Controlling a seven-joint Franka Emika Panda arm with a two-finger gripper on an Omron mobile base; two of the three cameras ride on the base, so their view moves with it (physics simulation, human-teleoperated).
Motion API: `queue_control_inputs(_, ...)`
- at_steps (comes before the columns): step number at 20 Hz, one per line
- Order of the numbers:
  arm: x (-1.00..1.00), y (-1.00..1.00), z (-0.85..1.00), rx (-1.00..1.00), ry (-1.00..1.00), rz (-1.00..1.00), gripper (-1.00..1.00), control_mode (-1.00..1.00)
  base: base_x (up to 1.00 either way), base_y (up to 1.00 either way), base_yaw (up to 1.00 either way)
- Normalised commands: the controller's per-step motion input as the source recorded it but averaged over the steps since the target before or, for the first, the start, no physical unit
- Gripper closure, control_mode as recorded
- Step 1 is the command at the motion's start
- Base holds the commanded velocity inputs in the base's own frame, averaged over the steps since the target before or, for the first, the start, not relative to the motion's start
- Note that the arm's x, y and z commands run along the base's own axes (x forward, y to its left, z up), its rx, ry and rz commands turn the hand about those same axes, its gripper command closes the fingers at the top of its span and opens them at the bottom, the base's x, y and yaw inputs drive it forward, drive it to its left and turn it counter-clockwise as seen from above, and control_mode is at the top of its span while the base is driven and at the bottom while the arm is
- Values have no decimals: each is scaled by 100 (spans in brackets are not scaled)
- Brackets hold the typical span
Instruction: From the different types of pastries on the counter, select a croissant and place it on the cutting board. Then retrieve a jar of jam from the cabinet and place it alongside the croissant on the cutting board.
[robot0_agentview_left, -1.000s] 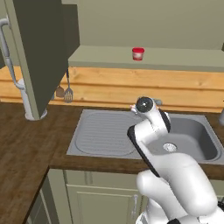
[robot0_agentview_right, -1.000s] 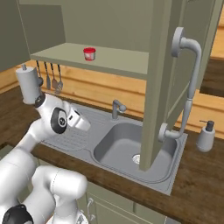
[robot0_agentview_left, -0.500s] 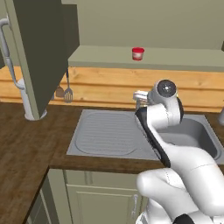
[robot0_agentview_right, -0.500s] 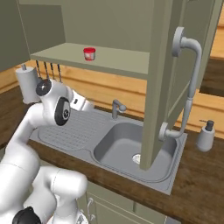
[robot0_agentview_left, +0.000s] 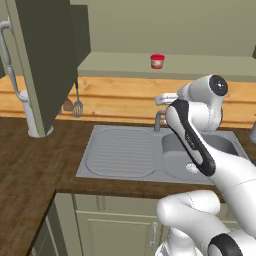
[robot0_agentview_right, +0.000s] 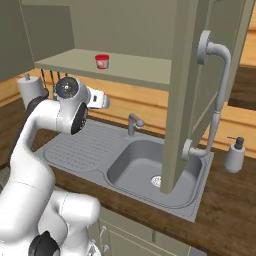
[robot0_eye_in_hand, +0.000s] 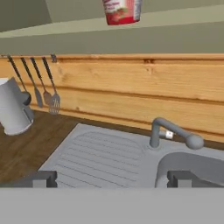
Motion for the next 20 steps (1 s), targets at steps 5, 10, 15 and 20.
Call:
queue_control_inputs(5,0,12,63,-2,-5,14,-100,-100,0,0,0)
queue_control_inputs(10,0,5,75,0,-10,2,-100,-100,0,0,0)
queue_control_inputs(15,4,1,76,-1,-3,0,-100,-100,0,0,0)
queue_control_inputs(20,21,6,56,-5,0,0,-100,-100,0,0,0)
